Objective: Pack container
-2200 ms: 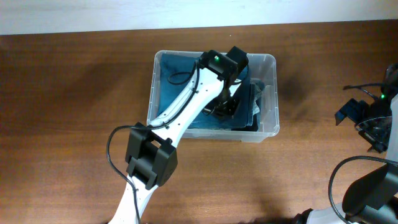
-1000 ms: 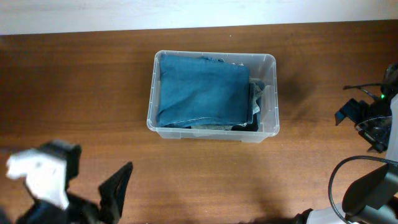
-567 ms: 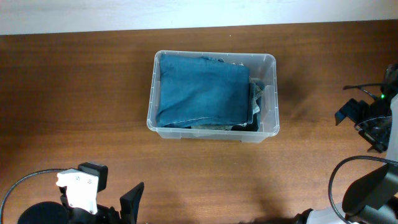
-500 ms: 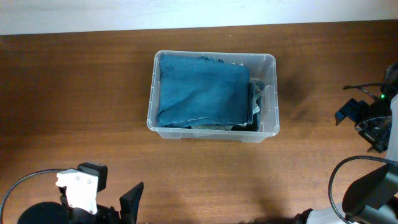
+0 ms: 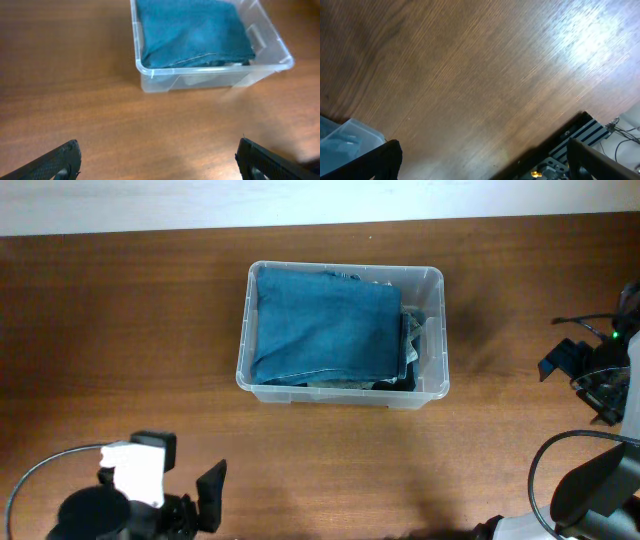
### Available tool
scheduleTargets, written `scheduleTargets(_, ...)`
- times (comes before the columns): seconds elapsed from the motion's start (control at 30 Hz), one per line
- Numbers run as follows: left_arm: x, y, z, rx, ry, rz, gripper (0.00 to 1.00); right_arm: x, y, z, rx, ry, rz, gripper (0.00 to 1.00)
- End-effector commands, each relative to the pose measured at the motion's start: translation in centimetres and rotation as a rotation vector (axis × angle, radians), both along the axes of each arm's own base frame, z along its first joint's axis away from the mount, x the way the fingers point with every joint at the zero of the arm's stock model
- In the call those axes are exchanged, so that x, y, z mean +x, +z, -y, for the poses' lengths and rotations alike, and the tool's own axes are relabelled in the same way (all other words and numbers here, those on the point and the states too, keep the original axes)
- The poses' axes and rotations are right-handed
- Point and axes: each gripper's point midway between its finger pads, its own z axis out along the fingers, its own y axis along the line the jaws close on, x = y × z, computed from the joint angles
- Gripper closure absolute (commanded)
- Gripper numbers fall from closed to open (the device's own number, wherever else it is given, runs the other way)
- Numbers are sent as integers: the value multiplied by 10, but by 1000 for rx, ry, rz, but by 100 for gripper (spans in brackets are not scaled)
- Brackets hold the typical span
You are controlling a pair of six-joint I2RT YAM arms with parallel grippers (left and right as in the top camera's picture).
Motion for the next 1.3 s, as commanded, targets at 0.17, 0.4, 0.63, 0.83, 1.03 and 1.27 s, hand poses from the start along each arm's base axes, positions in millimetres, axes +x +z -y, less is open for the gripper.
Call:
scheduleTargets(0.17,24,-46,-10,-73,105,215,1,-1,1,1,-4,-12,2,2)
scheduleTargets(0.4,44,-38,-17,-119,166,394,1,-1,1,1,-4,-12,2,2)
scheduleTargets(0.63,72,-36,-22,-147,218,532,1,-1,1,1,-4,-12,2,2)
scheduleTargets(0.83,72,-56,-51,-108,364,580,1,-1,1,1,-4,-12,2,2)
scheduleTargets(1.03,79,-60,-76,-91,483,663,1,-1,1,1,-4,-12,2,2)
scheduleTargets(1.27,90,-63,-89,-111,535,817,0,-1,1,1,-4,-12,2,2)
